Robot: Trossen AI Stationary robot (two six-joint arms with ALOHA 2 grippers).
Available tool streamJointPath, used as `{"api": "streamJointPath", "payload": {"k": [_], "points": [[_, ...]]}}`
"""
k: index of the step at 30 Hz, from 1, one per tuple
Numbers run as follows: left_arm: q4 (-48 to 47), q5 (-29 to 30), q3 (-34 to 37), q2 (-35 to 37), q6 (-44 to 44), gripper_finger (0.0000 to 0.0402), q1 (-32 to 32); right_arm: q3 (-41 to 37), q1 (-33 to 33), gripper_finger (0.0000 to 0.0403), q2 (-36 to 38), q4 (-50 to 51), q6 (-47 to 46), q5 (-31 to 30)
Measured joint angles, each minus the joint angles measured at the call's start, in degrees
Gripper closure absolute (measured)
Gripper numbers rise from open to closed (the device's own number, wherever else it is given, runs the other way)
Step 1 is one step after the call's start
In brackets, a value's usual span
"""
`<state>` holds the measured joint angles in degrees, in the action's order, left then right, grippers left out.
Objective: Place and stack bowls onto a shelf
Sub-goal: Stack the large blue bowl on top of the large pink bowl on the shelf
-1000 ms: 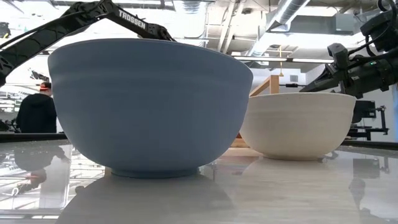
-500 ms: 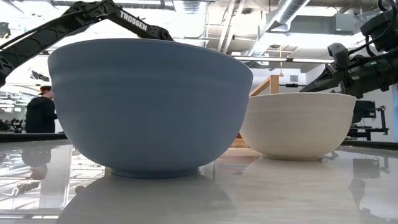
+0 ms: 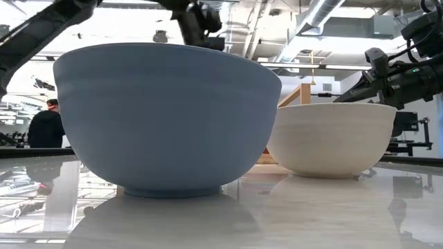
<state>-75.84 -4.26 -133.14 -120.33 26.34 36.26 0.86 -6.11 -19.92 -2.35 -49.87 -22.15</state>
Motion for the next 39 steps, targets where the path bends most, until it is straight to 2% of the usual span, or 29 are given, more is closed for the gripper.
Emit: {"api": "streamJointPath", "payload": {"k": [6,12,14,23,39], "points": [[-5.00,-0.80,0.00,2.98,-4.61,0.0401,-9.30,0.00,0.00,0.0214,0.00,0.02,0.81,-0.04],[-14.52,-10.96,0.05,3.23,-9.77,0.0401,-19.26,0.00,0.00,0.0214,0.00,0.02,0.81,-0.02],[-13.96,-11.85,0.58,3.27,-11.61,0.0401,-23.03,0.00,0.00,0.0214,0.00,0.02,0.83,-0.02],[-14.18,-6.59,0.85,3.10,-17.46,0.0401,-35.86,0.00,0.02,0.0214,0.00,0.02,0.85,0.00],[-13.60,1.62,0.85,5.23,-33.58,0.0401,-44.49,0.00,0.02,0.0214,-0.02,0.04,3.91,0.13]]}}
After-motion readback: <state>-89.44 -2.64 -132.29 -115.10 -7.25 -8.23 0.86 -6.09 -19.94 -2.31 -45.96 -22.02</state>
